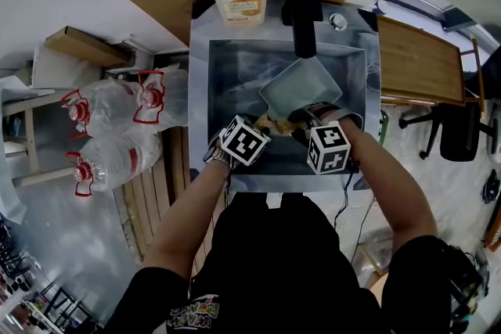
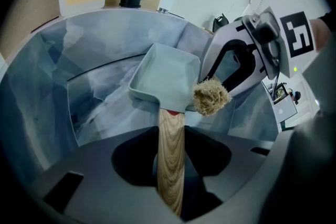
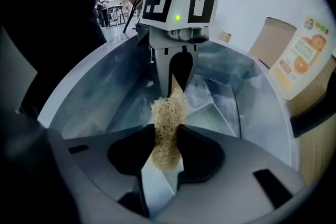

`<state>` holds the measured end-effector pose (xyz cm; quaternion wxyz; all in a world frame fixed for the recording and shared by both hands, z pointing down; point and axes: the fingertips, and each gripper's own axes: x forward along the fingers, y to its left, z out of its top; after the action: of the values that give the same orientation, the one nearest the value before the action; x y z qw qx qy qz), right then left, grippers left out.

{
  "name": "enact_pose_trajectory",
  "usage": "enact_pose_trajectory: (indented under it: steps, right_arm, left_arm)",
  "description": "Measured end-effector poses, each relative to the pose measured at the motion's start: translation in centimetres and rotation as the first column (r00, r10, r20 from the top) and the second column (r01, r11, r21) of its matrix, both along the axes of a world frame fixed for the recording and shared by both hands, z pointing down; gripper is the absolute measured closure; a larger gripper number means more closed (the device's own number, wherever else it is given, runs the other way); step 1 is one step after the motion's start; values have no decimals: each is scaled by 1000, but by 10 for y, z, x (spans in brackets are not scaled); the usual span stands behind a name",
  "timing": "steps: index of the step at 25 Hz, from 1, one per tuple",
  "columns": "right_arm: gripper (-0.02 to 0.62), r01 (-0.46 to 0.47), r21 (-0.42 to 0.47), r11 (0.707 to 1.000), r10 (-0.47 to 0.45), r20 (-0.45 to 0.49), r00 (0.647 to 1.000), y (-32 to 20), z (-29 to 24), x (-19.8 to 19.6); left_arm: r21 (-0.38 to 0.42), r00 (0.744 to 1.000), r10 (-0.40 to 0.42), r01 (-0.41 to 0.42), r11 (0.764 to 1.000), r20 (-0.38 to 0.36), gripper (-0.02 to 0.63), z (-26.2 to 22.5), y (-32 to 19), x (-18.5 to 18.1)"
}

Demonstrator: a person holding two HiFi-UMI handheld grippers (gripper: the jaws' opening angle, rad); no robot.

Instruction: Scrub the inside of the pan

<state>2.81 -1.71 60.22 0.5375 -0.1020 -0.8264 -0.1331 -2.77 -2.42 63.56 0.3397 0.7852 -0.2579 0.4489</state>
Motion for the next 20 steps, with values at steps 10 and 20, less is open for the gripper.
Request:
enact_pose_trajectory:
  steps: [10, 20]
  right_arm:
    - [453, -48, 33, 998, 49, -15, 999, -3, -6, 16]
    - [453, -269, 86, 959, 271, -15, 962, -27, -35, 53]
  left_arm:
    - [19, 1000, 2, -2, 1000, -10, 446, -3, -2, 2]
    - [68, 998, 28, -32, 997, 60, 443, -6, -3, -4]
